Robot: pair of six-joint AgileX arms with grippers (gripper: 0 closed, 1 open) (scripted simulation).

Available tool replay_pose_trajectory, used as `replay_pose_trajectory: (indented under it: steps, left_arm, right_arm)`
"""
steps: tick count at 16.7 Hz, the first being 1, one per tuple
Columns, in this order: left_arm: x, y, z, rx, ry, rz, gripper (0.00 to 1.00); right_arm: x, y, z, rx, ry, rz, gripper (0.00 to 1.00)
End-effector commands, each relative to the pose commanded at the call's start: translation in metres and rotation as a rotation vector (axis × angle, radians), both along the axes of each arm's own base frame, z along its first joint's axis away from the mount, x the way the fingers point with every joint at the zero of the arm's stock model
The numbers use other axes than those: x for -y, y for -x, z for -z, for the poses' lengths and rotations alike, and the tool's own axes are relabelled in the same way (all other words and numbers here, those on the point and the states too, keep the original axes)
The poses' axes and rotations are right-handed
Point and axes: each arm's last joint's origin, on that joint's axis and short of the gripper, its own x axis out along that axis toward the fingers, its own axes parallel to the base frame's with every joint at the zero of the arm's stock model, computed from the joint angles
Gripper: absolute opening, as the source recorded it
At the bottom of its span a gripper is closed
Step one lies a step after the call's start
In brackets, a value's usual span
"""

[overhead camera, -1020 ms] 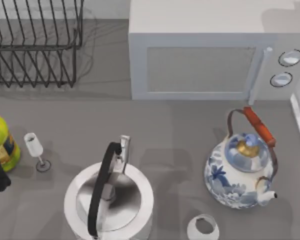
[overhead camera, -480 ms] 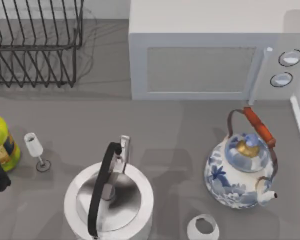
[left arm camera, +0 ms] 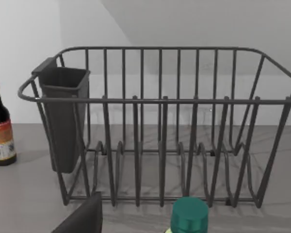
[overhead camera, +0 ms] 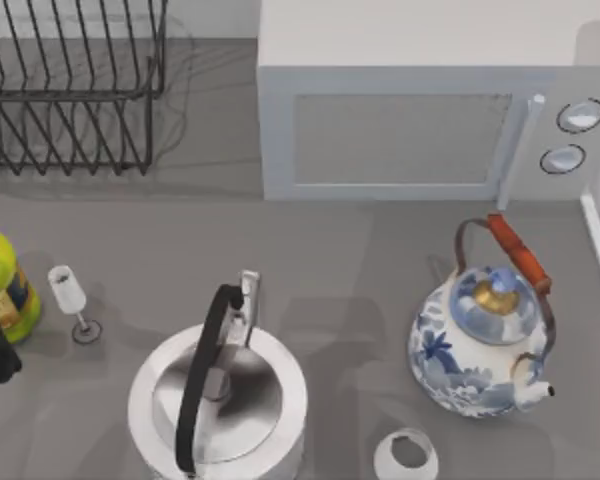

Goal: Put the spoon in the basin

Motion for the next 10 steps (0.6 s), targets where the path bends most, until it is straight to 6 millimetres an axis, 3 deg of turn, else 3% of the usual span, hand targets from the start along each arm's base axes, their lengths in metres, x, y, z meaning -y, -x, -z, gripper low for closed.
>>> replay_pose_trajectory:
  steps: [10]
  left_arm:
    - [0.0,0.0,0.0,0.0,0.0,0.0,1.0]
  right_arm:
    - [0.0,0.0,0.0,0.0,0.0,0.0,0.83]
